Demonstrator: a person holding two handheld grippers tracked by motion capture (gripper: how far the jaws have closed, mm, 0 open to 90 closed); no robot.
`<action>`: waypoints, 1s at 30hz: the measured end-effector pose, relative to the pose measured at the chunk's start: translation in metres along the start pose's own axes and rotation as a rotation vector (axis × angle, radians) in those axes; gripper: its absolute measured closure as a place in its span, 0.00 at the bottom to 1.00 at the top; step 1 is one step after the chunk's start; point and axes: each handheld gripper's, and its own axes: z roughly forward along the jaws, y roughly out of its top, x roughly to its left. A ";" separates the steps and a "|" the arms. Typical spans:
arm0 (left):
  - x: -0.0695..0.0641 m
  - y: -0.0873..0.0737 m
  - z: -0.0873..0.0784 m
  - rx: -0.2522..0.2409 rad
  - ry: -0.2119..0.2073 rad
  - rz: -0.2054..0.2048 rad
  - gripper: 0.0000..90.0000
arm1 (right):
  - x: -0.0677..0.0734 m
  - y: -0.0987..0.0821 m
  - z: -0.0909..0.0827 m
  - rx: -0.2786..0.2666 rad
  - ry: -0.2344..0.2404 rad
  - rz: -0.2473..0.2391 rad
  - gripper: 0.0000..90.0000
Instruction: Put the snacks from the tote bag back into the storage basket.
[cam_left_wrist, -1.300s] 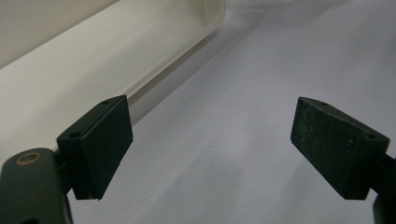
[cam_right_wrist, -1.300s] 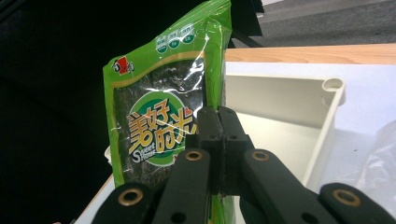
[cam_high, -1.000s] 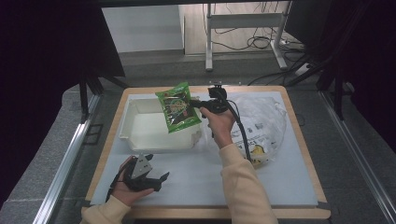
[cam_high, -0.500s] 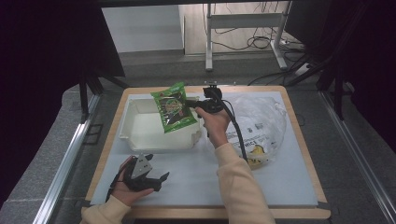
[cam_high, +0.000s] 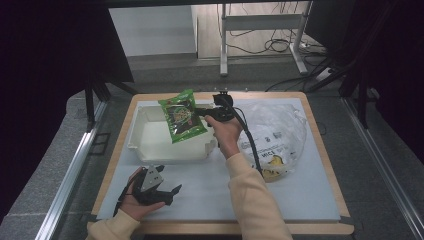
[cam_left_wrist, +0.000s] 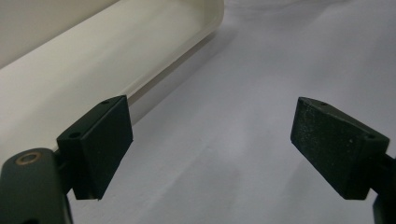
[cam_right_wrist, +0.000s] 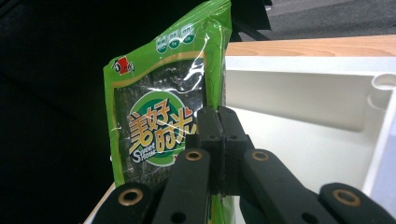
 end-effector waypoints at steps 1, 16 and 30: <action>0.000 0.000 0.000 0.001 -0.001 0.000 0.14 | 0.002 -0.001 0.003 0.004 0.002 0.000 1.00; -0.002 0.001 0.000 -0.019 -0.009 -0.014 0.14 | 0.016 -0.004 0.027 0.038 0.017 -0.006 1.00; -0.002 0.002 -0.001 -0.027 -0.015 -0.010 0.14 | 0.022 -0.015 0.047 0.053 -0.007 -0.013 1.00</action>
